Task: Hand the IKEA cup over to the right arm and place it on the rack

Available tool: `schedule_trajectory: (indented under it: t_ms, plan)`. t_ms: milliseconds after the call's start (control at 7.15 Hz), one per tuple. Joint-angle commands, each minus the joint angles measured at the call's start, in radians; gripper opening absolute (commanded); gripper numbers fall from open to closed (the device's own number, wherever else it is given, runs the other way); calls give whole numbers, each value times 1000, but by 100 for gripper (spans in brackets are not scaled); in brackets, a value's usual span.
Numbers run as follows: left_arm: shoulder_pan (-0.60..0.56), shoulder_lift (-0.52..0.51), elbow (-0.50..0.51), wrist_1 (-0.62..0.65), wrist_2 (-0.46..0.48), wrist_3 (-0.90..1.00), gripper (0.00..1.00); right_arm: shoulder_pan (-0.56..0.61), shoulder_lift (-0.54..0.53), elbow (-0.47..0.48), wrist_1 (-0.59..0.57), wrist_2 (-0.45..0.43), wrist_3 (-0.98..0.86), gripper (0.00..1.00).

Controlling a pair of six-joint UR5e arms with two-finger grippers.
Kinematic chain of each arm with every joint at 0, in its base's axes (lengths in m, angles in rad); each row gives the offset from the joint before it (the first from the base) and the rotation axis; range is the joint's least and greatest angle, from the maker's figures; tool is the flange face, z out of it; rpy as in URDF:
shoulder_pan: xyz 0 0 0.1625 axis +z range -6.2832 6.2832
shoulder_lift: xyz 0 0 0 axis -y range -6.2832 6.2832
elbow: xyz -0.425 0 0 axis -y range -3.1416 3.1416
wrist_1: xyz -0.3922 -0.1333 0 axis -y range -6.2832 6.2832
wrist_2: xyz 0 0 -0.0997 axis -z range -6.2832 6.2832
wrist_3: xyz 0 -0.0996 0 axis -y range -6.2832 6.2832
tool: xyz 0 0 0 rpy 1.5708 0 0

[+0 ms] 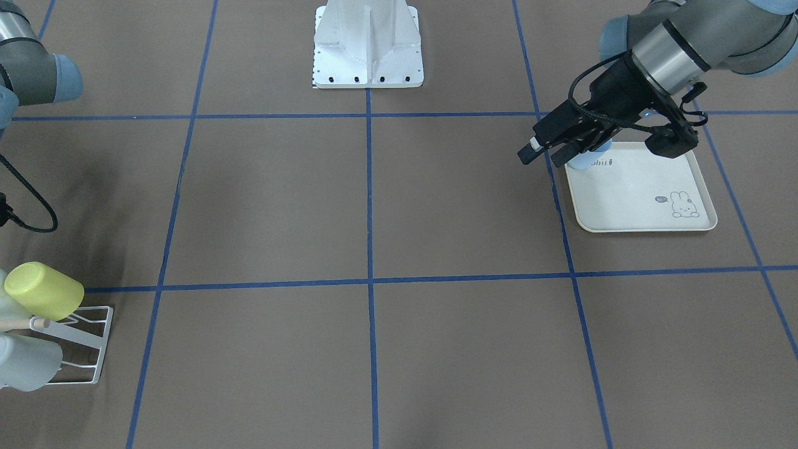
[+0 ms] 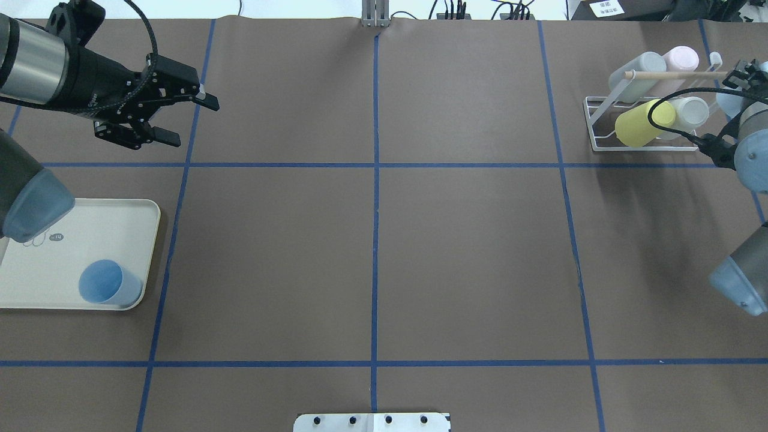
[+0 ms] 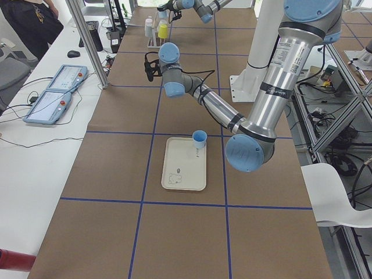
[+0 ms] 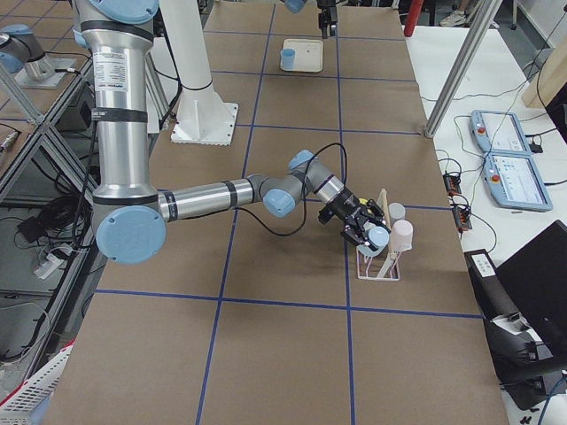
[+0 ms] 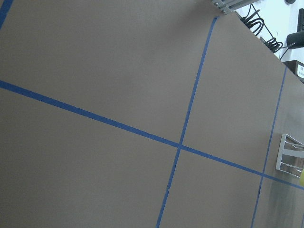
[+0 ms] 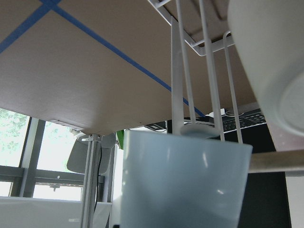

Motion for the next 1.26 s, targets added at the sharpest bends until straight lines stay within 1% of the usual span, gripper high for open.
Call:
schedule_trajectory:
  t_ms: [0, 140, 280, 560, 700, 840, 980, 1120]
  plan:
    - [0, 0, 0, 0, 0, 0, 100, -2, 3, -4, 0, -1, 0, 54]
    - [0, 0, 0, 0, 0, 0, 100, -5, 3, -4, 2, -1, 8, 86]
    - [0, 0, 0, 0, 0, 0, 100, -6, 5, -4, 9, -1, 9, 100]
    - [0, 1, 2, 0, 0, 0, 100, -9, 6, -3, 11, -1, 11, 100]
    - [-1, 1, 0, 0, 0, 0, 100, -9, 24, 3, 11, 2, 14, 100]
    - [-3, 3, 0, 0, 2, 2, 100, -9, 43, 29, 9, 11, 52, 99]
    - [-24, 20, -3, 3, 2, 32, 100, -9, 43, 69, 8, 70, 127, 99]
    - [-52, 85, -9, 3, 2, 146, 100, -8, 43, 100, 8, 136, 253, 99]
